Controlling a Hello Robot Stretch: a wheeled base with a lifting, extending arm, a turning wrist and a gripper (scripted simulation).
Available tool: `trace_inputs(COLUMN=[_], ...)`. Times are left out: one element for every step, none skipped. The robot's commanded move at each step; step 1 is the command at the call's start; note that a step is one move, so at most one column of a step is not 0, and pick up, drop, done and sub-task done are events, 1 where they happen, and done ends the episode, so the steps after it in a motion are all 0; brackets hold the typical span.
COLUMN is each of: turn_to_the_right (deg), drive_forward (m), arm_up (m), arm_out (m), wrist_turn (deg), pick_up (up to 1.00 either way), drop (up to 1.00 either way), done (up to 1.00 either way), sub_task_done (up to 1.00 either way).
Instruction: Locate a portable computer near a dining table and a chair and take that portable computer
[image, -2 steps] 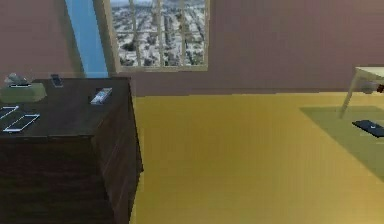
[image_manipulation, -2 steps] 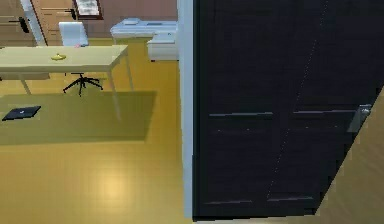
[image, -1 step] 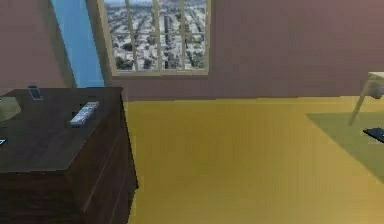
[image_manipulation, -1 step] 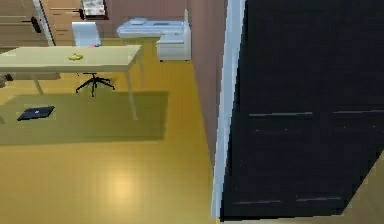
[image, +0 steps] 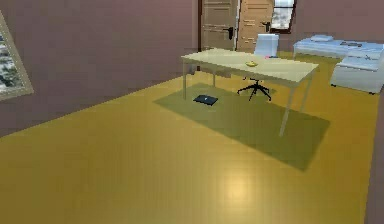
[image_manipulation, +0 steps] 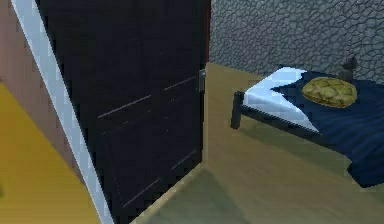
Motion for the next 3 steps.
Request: trace_inputs(turn_to_the_right=[18.0,0.0,21.0], drive_forward=[0.0,0.7,0.0], arm_up=[0.0,0.0,0.0], arm_out=[0.0,0.0,0.0], wrist_turn=[0.0,0.0,0.0], pick_up=[0.0,0.0,0.0], drop=[0.0,0.0,0.0], done=[0.0,0.0,0.0], sub_task_done=[0.0,0.0,0.0])
